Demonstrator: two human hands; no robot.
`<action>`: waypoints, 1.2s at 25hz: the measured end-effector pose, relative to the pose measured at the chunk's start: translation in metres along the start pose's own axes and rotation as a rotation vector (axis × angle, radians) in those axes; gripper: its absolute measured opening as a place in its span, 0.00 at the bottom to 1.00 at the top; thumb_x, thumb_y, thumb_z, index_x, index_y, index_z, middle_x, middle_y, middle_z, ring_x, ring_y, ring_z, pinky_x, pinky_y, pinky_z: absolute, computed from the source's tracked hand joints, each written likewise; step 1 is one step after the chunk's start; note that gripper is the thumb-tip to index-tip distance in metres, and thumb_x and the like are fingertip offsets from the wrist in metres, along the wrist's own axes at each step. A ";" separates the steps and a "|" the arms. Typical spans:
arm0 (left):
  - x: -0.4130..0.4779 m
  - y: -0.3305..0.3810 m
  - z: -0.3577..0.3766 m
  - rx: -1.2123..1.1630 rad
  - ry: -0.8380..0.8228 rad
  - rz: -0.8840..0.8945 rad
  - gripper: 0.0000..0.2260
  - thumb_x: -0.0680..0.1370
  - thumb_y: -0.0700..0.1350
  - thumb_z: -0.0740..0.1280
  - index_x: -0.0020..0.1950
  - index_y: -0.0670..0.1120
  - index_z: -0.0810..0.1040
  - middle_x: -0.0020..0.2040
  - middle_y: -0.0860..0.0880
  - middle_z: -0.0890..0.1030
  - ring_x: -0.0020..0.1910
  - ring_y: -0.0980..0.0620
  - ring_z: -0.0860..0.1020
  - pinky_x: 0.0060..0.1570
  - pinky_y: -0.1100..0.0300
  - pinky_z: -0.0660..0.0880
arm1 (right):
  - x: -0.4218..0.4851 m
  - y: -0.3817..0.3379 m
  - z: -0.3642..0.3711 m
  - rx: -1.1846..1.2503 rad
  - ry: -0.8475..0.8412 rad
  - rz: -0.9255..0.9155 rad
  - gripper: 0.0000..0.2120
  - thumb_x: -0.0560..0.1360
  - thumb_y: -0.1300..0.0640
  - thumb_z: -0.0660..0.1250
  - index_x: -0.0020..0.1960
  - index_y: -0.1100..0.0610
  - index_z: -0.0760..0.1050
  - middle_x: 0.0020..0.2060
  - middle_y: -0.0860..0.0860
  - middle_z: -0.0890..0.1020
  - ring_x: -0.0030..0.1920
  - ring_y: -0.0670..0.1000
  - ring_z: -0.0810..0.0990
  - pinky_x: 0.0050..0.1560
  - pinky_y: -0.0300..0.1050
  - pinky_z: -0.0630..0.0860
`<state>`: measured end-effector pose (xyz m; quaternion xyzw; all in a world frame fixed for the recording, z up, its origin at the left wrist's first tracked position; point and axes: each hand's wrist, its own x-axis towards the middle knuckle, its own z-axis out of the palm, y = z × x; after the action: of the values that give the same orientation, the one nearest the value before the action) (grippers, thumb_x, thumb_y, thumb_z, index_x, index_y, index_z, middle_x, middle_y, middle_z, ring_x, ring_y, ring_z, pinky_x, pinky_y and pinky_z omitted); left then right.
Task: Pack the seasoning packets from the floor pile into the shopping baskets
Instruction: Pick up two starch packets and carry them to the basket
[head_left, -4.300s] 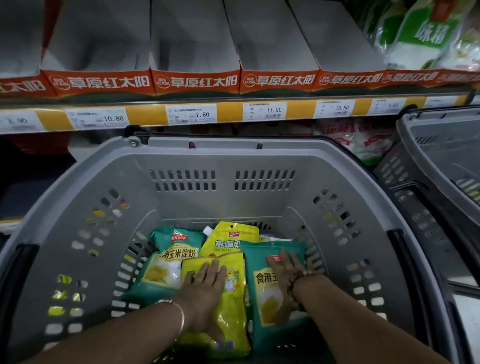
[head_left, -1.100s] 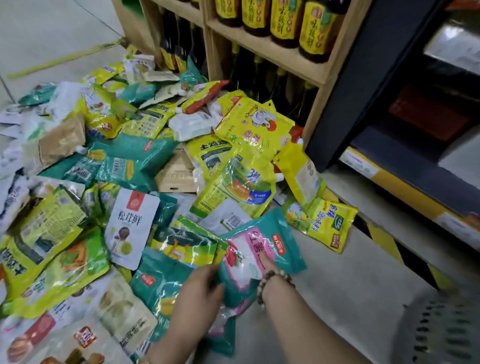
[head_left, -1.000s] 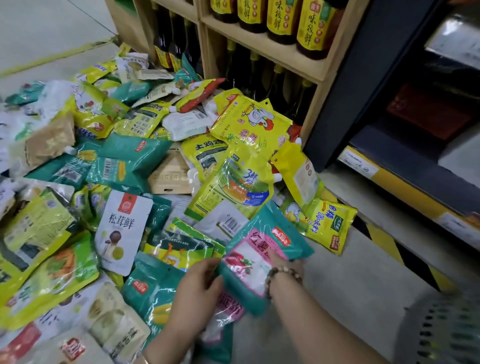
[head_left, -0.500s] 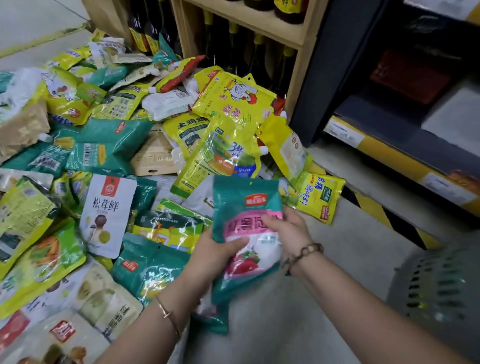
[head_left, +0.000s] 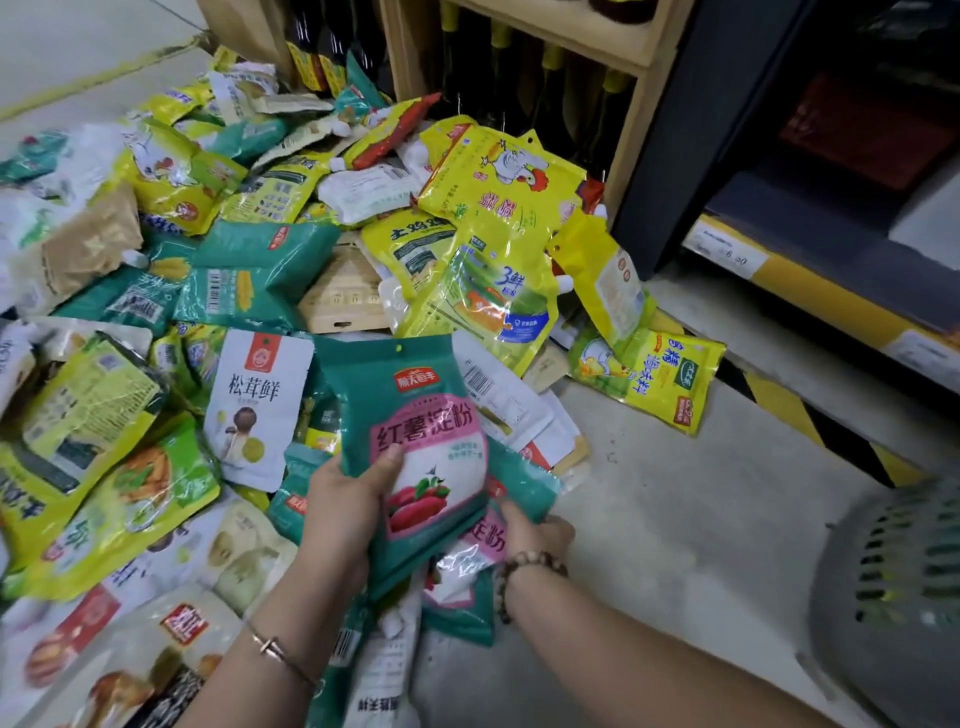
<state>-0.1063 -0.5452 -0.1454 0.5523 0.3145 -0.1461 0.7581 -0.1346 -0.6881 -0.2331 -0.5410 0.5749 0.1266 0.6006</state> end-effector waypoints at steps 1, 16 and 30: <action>0.001 0.000 -0.002 0.016 0.008 0.006 0.06 0.77 0.38 0.66 0.53 0.40 0.75 0.38 0.36 0.83 0.33 0.36 0.82 0.30 0.51 0.80 | -0.001 0.011 0.003 0.069 -0.103 0.032 0.25 0.64 0.50 0.76 0.54 0.57 0.68 0.49 0.54 0.80 0.48 0.56 0.80 0.51 0.52 0.77; -0.001 -0.001 0.009 -0.022 -0.129 0.027 0.14 0.74 0.49 0.67 0.56 0.44 0.77 0.41 0.43 0.85 0.35 0.45 0.83 0.29 0.54 0.79 | -0.012 -0.055 -0.079 -0.008 0.005 -0.705 0.10 0.76 0.57 0.64 0.36 0.54 0.75 0.33 0.53 0.80 0.35 0.52 0.79 0.37 0.42 0.74; -0.051 0.081 0.114 -0.212 -0.229 0.401 0.04 0.78 0.41 0.66 0.45 0.48 0.79 0.40 0.52 0.85 0.36 0.53 0.83 0.44 0.53 0.80 | -0.139 -0.203 -0.141 0.374 0.010 -1.089 0.09 0.73 0.61 0.69 0.34 0.54 0.78 0.36 0.53 0.82 0.41 0.56 0.81 0.48 0.60 0.79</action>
<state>-0.0626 -0.6296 -0.0304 0.5009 0.1245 -0.0204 0.8563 -0.0984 -0.8123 0.0191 -0.6441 0.2287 -0.3073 0.6621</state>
